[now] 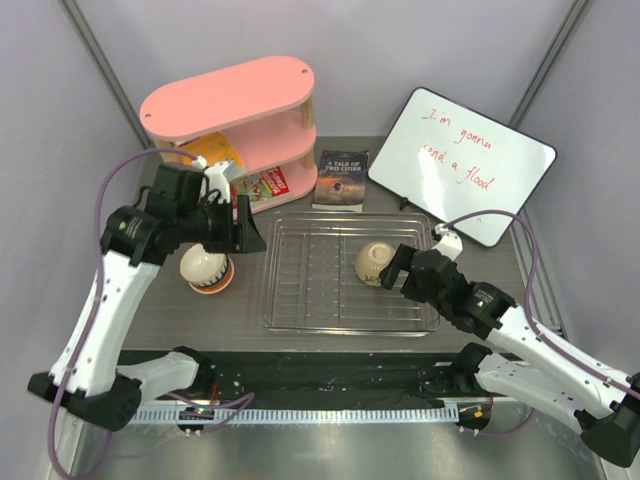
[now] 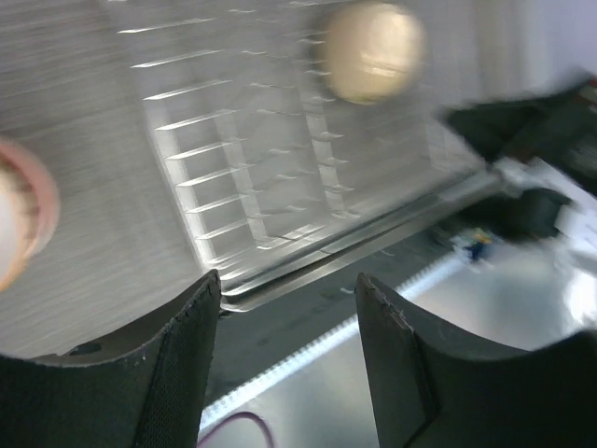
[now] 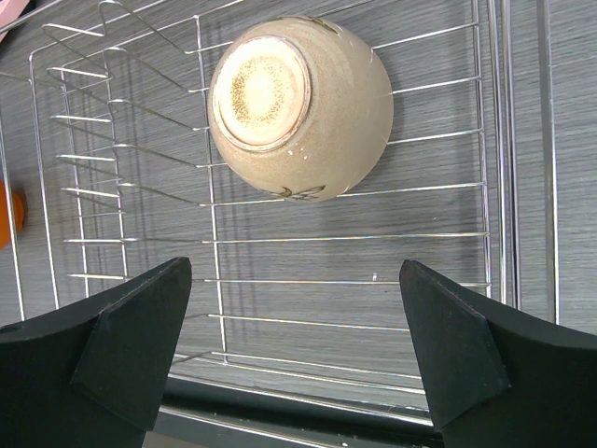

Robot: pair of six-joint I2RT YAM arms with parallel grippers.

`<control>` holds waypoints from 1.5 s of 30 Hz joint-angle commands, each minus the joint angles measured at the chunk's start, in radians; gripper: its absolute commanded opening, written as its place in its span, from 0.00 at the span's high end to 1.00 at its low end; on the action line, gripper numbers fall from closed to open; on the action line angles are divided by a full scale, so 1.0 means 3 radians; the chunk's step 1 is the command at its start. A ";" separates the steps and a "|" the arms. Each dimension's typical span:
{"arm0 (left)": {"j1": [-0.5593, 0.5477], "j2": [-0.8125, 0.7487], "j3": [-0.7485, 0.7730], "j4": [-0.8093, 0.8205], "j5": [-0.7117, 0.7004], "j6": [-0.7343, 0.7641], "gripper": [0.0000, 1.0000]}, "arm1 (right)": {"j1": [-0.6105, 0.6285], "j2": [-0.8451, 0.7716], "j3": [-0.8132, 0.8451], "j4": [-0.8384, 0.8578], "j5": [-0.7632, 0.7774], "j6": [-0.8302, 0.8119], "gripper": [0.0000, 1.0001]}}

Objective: Unload the bowls from the dish rack

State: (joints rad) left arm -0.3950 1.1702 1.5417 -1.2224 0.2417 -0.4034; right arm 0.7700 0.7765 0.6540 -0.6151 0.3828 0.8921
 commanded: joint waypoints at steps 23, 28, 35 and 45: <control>-0.0217 -0.1513 -0.1140 0.2249 0.2646 -0.1621 0.22 | -0.0010 -0.0042 0.0233 -0.0010 0.0058 -0.0018 0.00; -0.0217 -0.1482 -0.1161 0.2260 0.2671 -0.1575 0.22 | -0.0015 -0.0011 0.0198 0.0061 0.0038 -0.0039 0.00; -0.0217 -0.1528 -0.1187 0.2321 0.2671 -0.1606 0.22 | -0.0020 -0.0037 0.0126 0.0128 -0.0008 -0.0023 0.00; -0.0217 -0.1538 -0.1141 0.2326 0.2712 -0.1621 0.62 | -0.0015 -0.0037 0.0080 0.0169 -0.0034 -0.0028 0.00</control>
State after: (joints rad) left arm -0.4599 0.7155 1.1870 -0.5663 1.0180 -0.8848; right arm 0.7700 0.7746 0.6823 -0.6014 0.3729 0.8921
